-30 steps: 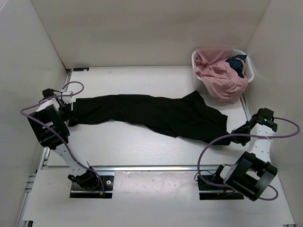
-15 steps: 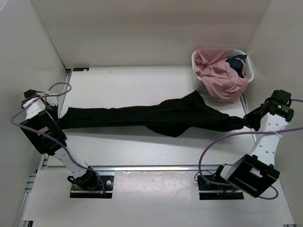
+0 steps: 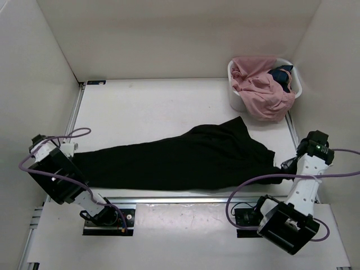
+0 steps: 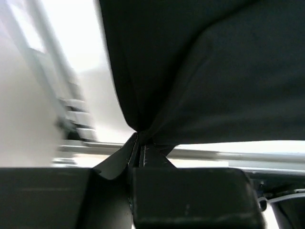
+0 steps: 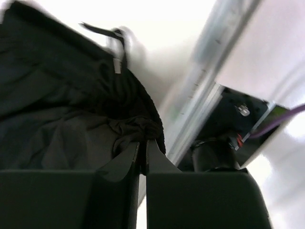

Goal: Fold and stack the trousers
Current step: Flatten the trousers out

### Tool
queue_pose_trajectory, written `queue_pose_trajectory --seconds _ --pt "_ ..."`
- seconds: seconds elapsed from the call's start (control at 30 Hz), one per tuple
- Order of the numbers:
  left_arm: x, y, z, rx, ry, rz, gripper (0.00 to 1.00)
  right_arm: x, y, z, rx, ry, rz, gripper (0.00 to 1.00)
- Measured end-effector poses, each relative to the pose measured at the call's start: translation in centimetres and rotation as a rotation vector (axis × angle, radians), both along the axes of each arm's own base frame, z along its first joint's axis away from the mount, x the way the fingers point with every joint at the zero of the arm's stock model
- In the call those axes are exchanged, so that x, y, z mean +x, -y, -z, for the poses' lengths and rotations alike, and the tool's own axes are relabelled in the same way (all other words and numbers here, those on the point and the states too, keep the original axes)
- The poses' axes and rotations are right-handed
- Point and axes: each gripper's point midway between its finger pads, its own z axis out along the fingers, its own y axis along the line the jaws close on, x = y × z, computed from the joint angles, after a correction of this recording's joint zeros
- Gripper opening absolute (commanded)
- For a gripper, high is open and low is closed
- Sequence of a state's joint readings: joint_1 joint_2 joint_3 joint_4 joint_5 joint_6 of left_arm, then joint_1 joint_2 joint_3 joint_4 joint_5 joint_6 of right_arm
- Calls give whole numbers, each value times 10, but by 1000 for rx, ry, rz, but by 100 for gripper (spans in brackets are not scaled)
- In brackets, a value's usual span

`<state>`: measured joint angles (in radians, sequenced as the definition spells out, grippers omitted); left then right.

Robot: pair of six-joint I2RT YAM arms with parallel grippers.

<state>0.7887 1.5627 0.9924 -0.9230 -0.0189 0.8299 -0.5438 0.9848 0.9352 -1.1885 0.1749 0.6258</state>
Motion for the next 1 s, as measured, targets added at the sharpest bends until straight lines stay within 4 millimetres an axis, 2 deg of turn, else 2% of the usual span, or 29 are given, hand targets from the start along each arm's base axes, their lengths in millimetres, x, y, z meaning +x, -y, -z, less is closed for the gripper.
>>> queue_pose_trajectory --seconds 0.1,0.23,0.27,0.3,0.33,0.37,0.4,0.43,0.47,0.5,0.53,0.6,0.67,0.7,0.77,0.8,0.9,1.0 --pt "-25 10 19 -24 -75 -4 14 -17 -1 20 -1 -80 47 0" --pt "-29 7 25 -7 -83 -6 14 -23 7 21 -52 -88 102 0" --pt "-29 5 25 0 -77 -11 17 -23 8 20 -64 -85 111 0" --pt "-30 2 25 5 -72 -17 28 -24 10 19 -77 -82 122 0" --pt "-30 0 25 10 -69 -19 42 -25 11 18 -86 -79 130 6" --pt "-31 -3 25 18 -68 -25 51 -25 12 18 -92 -78 136 16" --pt "-33 -5 25 26 -69 -27 56 -26 13 17 -100 -79 140 44" --pt "-34 -7 26 31 -72 -24 58 -25 14 17 -103 -76 149 58" --pt "-36 -7 26 32 -78 -25 61 -24 15 17 -107 -72 151 66" --pt "-38 -6 26 29 -83 -24 63 -24 15 16 -110 -68 144 72" --pt "-38 -6 25 27 -81 -20 71 -22 16 15 -115 -58 135 74" --pt "-36 -4 19 23 -67 -9 74 -14 17 9 -130 -18 94 78" --pt "-29 -7 6 34 -33 -3 76 4 16 -5 -156 49 14 83" --pt "-24 -11 -3 51 -11 -2 76 18 13 -15 -168 103 -50 91" --pt "-11 -21 -22 97 34 5 76 49 -2 -37 -206 200 -216 92" --pt "-5 -26 -31 120 55 6 76 66 -15 -48 -219 244 -321 95" --pt "10 -33 -47 156 94 19 76 114 -73 -77 -280 302 -666 99" --pt "22 -23 -49 141 102 54 76 160 -145 -89 -312 310 -961 99"
